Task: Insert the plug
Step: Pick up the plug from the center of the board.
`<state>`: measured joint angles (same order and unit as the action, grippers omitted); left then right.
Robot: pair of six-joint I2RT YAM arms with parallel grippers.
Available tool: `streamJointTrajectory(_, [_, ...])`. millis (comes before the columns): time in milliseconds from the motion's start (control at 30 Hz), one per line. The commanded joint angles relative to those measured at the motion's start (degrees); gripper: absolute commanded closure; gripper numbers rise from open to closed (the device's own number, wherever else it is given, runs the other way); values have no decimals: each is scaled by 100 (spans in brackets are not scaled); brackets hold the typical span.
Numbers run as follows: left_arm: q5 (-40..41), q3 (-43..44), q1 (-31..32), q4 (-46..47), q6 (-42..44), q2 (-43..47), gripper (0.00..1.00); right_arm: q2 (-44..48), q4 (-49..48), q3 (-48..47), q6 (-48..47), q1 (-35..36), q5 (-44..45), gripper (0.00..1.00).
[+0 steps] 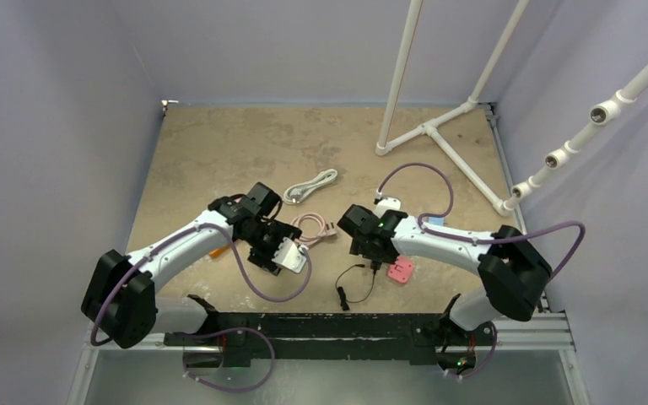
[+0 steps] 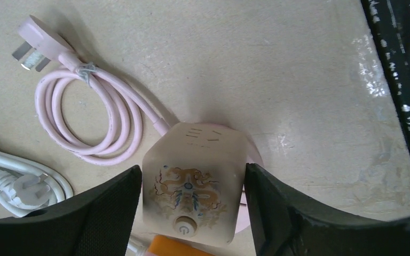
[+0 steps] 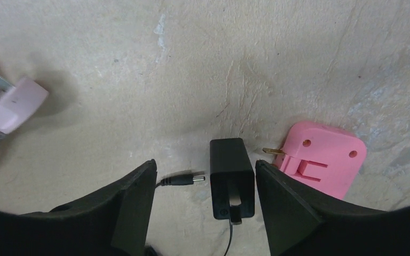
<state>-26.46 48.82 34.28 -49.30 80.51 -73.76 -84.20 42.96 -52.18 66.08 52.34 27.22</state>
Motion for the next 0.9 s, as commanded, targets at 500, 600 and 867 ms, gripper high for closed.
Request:
streamJointTrajectory(500, [-428,41,1054,1873,-3353,-623,63,480,-92,-33,76,-22,207,74])
streamJointTrajectory(600, [-473,141,1384,2153,-4124,-760,65,721,-13,-66,18,-22,230,77])
streamJointTrajectory(867, [153,300,1845,2781,-5278,-1031,25,1647,-10,-368,-646,-22,-5,85])
